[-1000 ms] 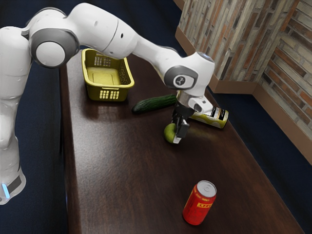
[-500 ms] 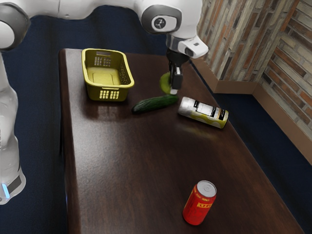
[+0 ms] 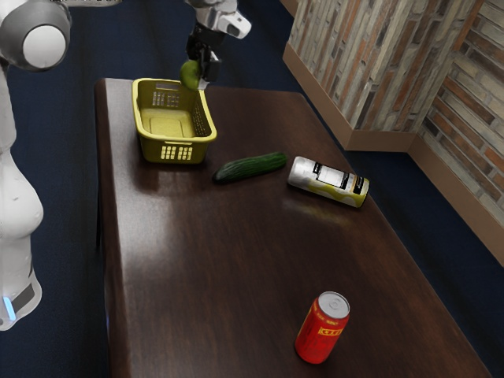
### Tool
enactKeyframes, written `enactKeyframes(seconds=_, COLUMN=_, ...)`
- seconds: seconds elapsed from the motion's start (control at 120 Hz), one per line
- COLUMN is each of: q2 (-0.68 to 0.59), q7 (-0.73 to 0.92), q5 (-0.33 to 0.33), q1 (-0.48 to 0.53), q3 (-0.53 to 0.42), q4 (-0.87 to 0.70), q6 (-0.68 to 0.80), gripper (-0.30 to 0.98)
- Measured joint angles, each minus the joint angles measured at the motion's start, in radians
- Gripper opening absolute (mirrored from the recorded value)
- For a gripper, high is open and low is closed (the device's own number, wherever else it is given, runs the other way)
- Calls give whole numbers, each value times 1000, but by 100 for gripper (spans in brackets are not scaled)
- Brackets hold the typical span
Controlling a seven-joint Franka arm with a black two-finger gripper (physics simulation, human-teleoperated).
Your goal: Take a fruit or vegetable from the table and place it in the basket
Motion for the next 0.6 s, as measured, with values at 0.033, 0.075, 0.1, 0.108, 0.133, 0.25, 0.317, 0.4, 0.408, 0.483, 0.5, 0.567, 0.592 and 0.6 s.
enactKeyframes(seconds=0.033, q2=22, q7=12, q5=-5, q1=18, q3=1, q4=1, q6=10, gripper=37)
enactKeyframes(seconds=0.075, q2=50, q7=26, q5=-11, q1=42, q3=1, q4=1, q6=24, gripper=37)
enactKeyframes(seconds=0.1, q2=63, q7=35, q5=-16, q1=56, q3=0, q4=0, q6=32, gripper=37)
enactKeyframes(seconds=0.108, q2=67, q7=37, q5=-17, q1=61, q3=0, q4=0, q6=34, gripper=37)
enactKeyframes(seconds=0.133, q2=75, q7=45, q5=-21, q1=74, q3=-1, q4=-3, q6=43, gripper=37)
enactKeyframes(seconds=0.25, q2=92, q7=77, q5=-32, q1=97, q3=-3, q4=-25, q6=76, gripper=37)
enactKeyframes(seconds=0.317, q2=100, q7=92, q5=-35, q1=78, q3=-3, q4=-50, q6=96, gripper=37)
enactKeyframes(seconds=0.4, q2=104, q7=110, q5=-43, q1=40, q3=-4, q4=-60, q6=113, gripper=47)
enactKeyframes(seconds=0.408, q2=104, q7=112, q5=-45, q1=36, q3=-4, q4=-60, q6=115, gripper=48)
enactKeyframes(seconds=0.483, q2=105, q7=129, q5=-59, q1=17, q3=-3, q4=-62, q6=123, gripper=57)
enactKeyframes(seconds=0.5, q2=105, q7=132, q5=-61, q1=16, q3=-3, q4=-62, q6=125, gripper=59)
enactKeyframes(seconds=0.567, q2=105, q7=146, q5=-67, q1=23, q3=-3, q4=-63, q6=129, gripper=62)
enactKeyframes(seconds=0.592, q2=105, q7=151, q5=-69, q1=27, q3=-3, q4=-63, q6=131, gripper=63)
enactKeyframes(seconds=0.6, q2=105, q7=152, q5=-69, q1=28, q3=-3, q4=-63, q6=131, gripper=64)
